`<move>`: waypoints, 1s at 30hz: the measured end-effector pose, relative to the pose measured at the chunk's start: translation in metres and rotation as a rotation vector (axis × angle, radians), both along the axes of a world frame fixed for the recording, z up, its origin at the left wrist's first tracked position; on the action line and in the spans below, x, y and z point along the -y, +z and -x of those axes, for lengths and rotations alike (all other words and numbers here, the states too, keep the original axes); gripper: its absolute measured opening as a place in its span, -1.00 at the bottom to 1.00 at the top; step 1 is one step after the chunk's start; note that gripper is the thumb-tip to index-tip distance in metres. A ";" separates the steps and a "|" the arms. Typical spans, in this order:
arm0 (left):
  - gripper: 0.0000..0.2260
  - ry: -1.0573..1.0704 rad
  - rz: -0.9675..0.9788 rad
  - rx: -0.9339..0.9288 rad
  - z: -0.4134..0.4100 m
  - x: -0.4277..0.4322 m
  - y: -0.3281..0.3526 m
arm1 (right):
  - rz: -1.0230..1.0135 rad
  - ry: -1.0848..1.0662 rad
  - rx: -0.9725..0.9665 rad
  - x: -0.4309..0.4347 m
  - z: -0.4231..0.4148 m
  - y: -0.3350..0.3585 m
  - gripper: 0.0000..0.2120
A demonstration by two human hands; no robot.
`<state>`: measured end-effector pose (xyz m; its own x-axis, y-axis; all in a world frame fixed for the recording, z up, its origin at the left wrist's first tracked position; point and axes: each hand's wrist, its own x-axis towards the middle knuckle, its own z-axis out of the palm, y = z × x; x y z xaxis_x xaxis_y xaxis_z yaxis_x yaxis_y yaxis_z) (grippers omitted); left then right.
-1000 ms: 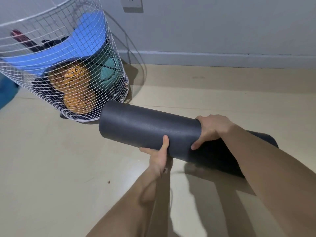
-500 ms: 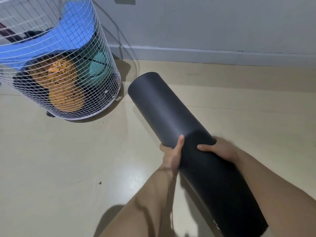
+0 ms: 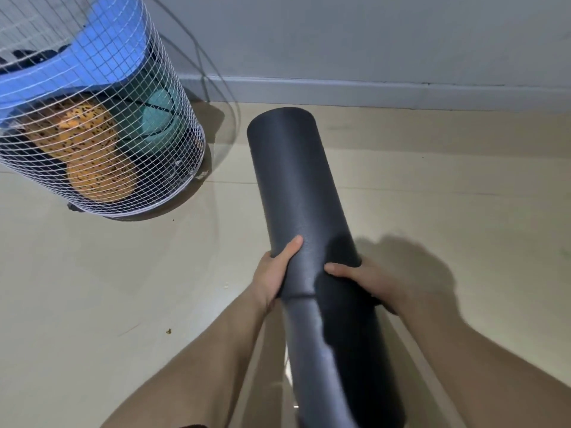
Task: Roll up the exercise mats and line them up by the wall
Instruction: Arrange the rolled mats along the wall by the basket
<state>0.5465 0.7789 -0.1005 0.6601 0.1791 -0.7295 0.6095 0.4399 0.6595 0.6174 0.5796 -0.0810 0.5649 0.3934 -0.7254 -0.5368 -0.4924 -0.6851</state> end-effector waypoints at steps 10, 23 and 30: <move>-0.20 -0.160 0.004 -0.058 0.017 -0.027 -0.007 | 0.079 -0.148 -0.018 -0.017 0.018 -0.040 0.20; -0.55 -0.153 -0.368 -0.133 0.019 -0.043 0.015 | -0.006 -0.082 -0.218 -0.025 0.029 -0.007 -0.16; -0.57 -0.162 -0.817 -0.065 0.028 -0.064 0.019 | 0.008 -0.094 -0.203 -0.054 0.051 -0.011 0.16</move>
<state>0.5183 0.8433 -0.0818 0.6845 0.5749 -0.4483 0.6717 -0.2583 0.6943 0.5667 0.6334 -0.0916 0.4411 0.3398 -0.8307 -0.7069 -0.4387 -0.5548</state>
